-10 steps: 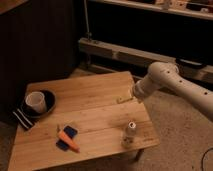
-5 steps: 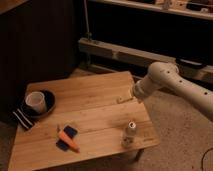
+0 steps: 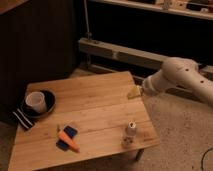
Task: Knock the bottle over
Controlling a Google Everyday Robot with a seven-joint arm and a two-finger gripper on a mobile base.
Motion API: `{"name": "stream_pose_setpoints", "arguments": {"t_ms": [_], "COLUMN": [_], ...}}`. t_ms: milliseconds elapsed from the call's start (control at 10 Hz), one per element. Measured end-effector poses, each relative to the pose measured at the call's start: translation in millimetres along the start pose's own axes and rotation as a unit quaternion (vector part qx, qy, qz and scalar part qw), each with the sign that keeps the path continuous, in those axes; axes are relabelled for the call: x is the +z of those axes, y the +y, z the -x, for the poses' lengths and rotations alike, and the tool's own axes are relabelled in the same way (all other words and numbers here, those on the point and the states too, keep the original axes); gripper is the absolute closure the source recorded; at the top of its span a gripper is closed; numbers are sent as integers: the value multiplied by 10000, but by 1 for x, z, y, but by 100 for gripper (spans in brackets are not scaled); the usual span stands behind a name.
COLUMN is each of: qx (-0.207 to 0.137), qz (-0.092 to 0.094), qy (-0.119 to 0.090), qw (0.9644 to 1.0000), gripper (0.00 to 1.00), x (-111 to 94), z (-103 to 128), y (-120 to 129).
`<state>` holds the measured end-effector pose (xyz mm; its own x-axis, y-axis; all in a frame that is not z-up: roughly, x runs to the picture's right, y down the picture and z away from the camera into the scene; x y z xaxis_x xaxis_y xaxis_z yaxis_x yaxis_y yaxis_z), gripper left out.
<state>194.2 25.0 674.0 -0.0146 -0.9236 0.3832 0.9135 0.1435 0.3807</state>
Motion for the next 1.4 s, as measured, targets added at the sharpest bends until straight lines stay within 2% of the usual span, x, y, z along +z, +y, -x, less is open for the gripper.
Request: {"name": "stream_pose_setpoints", "arguments": {"t_ms": [100,200,300,400,500,600,700,800,1000,1200,1400], "qx": [214,404,677,936,1149,1231,1243,1211,1061,920,690], "qz": [-51,-141,-373,-720,-1157,-1477,-1706,-1841,-1916,-1862,-1761], "qy": [97,154,209,250,260,230,128,15,-214,-375,-553], "qw": [9997,9990,9968,9927,9863,9811,9774,9754,9755,9775,9804], "gripper": [76,84,96,100,100,100,100,100,100,100,100], "x": [-27,-43,-59,-70,-75,-78,-78,-76,-71,-58,-40], "z": [9,16,28,43,59,71,84,97,125,146,150], "y": [17,32,54,79,100,113,120,120,98,57,14]}}
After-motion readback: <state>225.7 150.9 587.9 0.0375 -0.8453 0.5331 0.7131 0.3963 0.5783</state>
